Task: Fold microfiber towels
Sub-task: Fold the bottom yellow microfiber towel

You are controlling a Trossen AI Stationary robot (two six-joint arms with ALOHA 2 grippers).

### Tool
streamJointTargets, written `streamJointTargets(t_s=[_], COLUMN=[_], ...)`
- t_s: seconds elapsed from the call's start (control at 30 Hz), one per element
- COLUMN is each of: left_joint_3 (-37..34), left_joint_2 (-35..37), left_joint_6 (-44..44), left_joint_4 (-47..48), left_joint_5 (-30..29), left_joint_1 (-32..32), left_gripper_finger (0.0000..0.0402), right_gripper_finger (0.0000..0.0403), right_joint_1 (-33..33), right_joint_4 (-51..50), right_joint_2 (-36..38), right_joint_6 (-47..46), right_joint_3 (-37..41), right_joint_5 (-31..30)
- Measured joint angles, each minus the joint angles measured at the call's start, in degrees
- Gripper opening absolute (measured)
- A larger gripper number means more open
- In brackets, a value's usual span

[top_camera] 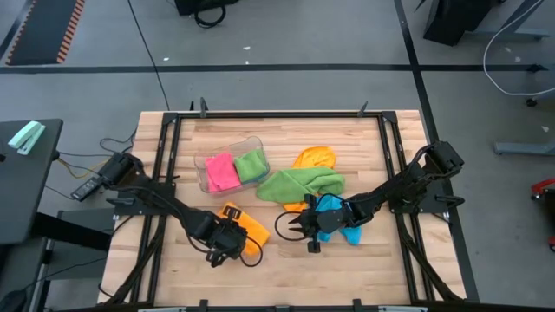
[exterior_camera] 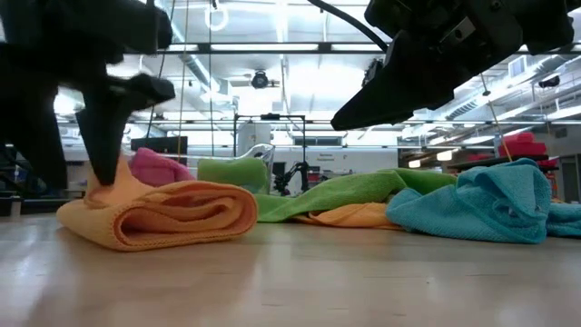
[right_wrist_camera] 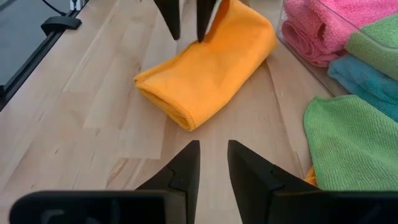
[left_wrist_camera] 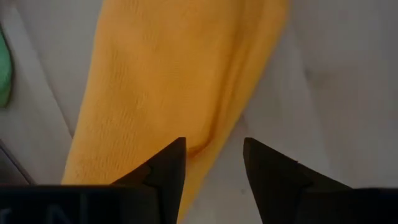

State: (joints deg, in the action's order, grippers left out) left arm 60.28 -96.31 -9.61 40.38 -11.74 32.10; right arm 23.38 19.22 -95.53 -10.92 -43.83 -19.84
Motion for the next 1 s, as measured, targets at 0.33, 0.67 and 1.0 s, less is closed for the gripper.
streamJointTargets(t_s=[0.33, 0.67, 1.0], left_joint_3=[2.8, 2.6, 0.1], left_joint_2=[1.5, 1.5, 1.5], left_joint_6=[-0.9, -1.4, -11.0], left_joint_4=[0.5, -11.4, -15.7], left_joint_5=[0.2, -9.0, -17.0], left_joint_1=[1.6, 2.3, 0.4], left_gripper_finger=[0.0172, 0.0172, 0.0172], right_gripper_finger=[0.0092, 0.0092, 0.0092], right_joint_1=[0.0, 0.0, 0.0], right_joint_4=[0.0, 0.6, 4.3], right_joint_2=[0.0, 0.0, 0.0], right_joint_6=[0.0, 0.4, -0.8], right_joint_3=[0.0, 0.0, 0.0], right_joint_5=[0.0, -0.3, -0.3])
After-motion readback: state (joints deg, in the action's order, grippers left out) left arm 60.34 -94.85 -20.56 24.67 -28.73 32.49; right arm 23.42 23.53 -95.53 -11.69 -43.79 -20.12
